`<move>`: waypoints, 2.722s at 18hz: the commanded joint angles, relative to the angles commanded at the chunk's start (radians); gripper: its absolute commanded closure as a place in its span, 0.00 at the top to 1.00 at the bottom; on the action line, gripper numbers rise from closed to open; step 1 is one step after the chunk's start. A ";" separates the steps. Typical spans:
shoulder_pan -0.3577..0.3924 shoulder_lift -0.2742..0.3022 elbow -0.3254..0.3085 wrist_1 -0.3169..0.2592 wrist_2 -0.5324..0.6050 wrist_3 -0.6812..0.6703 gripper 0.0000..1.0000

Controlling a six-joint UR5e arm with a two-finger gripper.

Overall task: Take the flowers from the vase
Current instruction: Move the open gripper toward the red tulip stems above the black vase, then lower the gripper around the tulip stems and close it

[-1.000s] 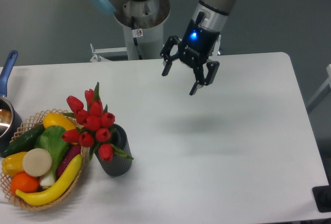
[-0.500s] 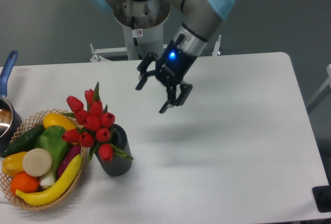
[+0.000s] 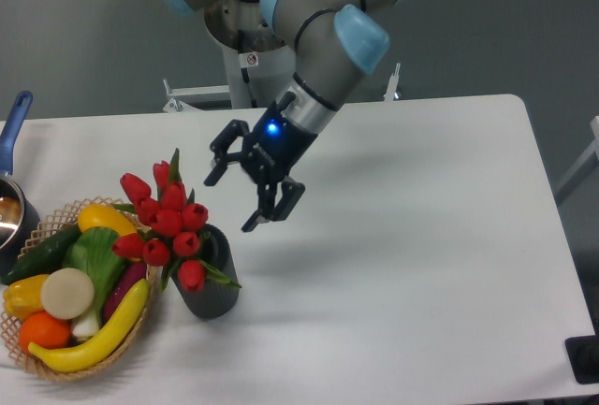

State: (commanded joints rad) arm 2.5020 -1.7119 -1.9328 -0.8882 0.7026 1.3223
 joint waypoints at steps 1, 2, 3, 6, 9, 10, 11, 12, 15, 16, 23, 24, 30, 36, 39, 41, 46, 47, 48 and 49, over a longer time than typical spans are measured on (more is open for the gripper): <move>-0.006 -0.002 0.000 0.000 0.000 0.000 1.00; -0.008 -0.006 0.002 0.000 0.000 -0.008 1.00; -0.009 -0.015 0.006 0.002 0.000 -0.014 1.00; -0.026 -0.037 0.029 0.005 0.000 -0.040 1.00; -0.046 -0.066 0.047 0.020 0.002 -0.063 1.00; -0.049 -0.081 0.063 0.023 0.003 -0.089 1.00; -0.057 -0.095 0.080 0.023 0.006 -0.106 1.00; -0.063 -0.100 0.087 0.023 0.009 -0.113 1.00; -0.074 -0.104 0.083 0.029 0.009 -0.115 1.00; -0.075 -0.104 0.084 0.029 0.009 -0.115 1.00; -0.087 -0.103 0.077 0.031 0.011 -0.114 1.00; -0.087 -0.103 0.078 0.031 0.011 -0.114 1.00; -0.100 -0.103 0.077 0.031 0.011 -0.112 1.00; -0.109 -0.103 0.077 0.037 0.011 -0.115 0.85; -0.107 -0.104 0.078 0.037 0.011 -0.114 0.63; -0.107 -0.104 0.084 0.037 0.011 -0.114 0.55; -0.107 -0.103 0.087 0.037 0.011 -0.114 0.43; -0.107 -0.103 0.087 0.037 0.011 -0.114 0.42; -0.106 -0.103 0.086 0.037 0.011 -0.114 0.42; -0.106 -0.100 0.087 0.037 0.011 -0.114 0.42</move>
State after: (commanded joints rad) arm 2.3961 -1.8117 -1.8454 -0.8514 0.7133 1.2088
